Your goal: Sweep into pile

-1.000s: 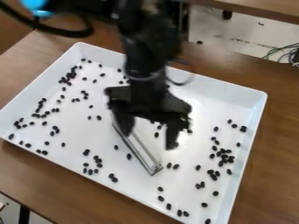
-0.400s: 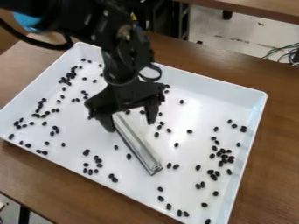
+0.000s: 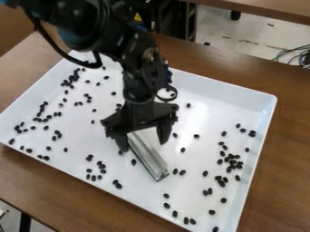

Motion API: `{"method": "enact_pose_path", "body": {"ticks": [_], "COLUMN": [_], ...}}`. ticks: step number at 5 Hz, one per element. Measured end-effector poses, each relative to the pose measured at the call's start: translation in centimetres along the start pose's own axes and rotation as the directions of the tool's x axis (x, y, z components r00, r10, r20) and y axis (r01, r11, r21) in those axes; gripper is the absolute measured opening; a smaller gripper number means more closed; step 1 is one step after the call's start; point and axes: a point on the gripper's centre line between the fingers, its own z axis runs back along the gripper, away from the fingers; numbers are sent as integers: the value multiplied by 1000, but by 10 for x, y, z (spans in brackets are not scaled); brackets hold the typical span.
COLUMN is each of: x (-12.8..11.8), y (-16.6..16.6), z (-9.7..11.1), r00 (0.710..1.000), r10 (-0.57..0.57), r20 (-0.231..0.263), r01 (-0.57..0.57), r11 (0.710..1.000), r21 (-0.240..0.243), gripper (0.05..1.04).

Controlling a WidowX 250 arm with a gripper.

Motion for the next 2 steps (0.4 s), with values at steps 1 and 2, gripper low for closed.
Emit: {"method": "enact_pose_path", "body": {"ticks": [1,2], "x": [1,2], "y": [-5,-6], "z": [-10,-10], "r00": [1000,1000], "r10": [-11,-19], "r20": [-11,-4], "r01": [11,19], "r11": [1000,1000], "r21": [-10,-18], "gripper": [851,536]}}
